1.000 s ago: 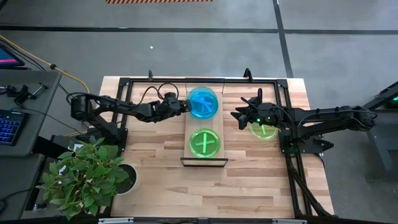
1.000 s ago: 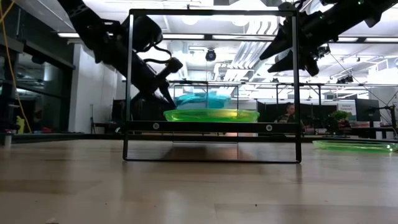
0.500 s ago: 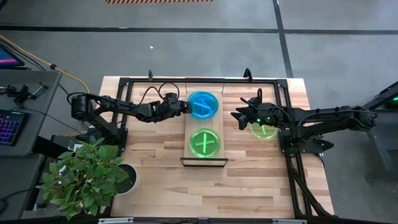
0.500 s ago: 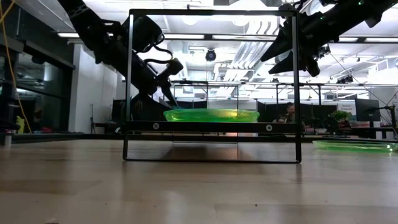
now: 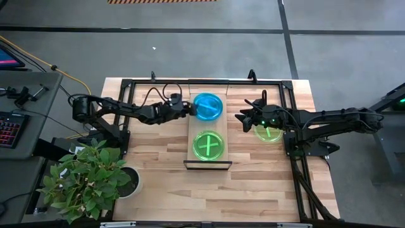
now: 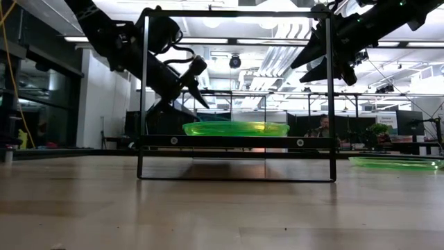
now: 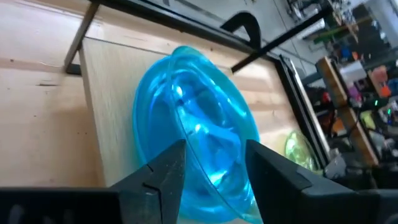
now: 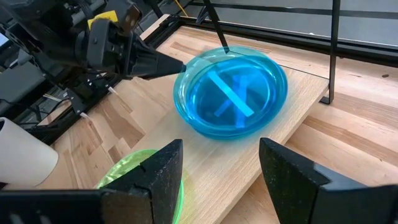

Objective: Place and stack plates onto a shelf
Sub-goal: Stack the blue plate on top of the blue plate on the shelf, then stack the green plate on top of the green plate on the shelf

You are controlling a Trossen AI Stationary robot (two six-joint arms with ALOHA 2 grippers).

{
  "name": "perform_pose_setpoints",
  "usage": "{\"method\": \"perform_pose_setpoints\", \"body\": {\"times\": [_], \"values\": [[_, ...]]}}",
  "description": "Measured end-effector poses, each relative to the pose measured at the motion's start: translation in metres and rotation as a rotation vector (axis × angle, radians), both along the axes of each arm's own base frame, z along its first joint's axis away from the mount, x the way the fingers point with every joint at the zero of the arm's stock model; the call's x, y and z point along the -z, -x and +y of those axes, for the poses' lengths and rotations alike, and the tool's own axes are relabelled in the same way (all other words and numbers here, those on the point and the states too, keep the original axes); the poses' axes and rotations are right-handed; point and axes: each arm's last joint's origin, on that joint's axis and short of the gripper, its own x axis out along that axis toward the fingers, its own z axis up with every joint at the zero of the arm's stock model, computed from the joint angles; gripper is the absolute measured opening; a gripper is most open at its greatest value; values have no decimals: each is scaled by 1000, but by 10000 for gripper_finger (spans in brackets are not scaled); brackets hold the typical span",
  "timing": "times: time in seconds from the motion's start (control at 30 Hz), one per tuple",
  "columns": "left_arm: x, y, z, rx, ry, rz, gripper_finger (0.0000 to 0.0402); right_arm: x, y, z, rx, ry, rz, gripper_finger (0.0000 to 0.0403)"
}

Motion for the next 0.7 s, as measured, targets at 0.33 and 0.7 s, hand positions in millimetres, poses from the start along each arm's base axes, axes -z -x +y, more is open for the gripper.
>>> {"method": "perform_pose_setpoints", "body": {"times": [0.33, 0.7], "values": [[-5, -3, 0, 184, -150, 56, 157, 0, 0, 0, 1, -2, -1, 197], [-1, 0, 4, 310, -263, 180, 156, 0, 0, 0, 11, -22, -11, 197]]}}
